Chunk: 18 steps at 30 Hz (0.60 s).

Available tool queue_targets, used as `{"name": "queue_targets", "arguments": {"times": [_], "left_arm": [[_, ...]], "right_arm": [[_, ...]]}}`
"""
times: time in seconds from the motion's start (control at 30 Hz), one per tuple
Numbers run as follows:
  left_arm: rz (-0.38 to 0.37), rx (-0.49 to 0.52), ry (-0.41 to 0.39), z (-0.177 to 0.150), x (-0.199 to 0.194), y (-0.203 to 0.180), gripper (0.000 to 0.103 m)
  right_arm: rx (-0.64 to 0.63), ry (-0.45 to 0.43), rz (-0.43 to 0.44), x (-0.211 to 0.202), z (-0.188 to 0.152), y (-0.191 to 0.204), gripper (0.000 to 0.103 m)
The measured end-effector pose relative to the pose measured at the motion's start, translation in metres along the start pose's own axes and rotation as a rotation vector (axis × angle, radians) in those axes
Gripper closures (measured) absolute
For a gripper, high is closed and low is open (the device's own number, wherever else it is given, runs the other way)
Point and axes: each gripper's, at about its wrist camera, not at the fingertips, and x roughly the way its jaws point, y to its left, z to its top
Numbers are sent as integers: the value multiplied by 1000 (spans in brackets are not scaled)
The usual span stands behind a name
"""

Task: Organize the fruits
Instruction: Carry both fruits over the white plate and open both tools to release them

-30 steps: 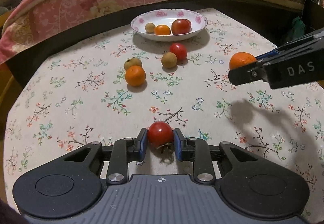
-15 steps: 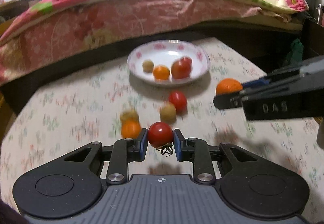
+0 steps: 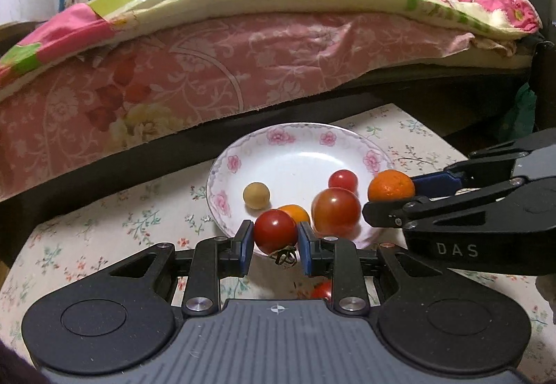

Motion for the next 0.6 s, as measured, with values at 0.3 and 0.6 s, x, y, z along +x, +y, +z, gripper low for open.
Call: {"name": "queue_targets", "arguments": {"times": [0.3,0.6], "left_arm": [[0,3,16,2,26,6,65],[10,-3,-4,10,30,9,64]], "right_arm": [[-29,-19,6,32,13,-3,68],[-14,-39,-9,38,22,-11,68]]}}
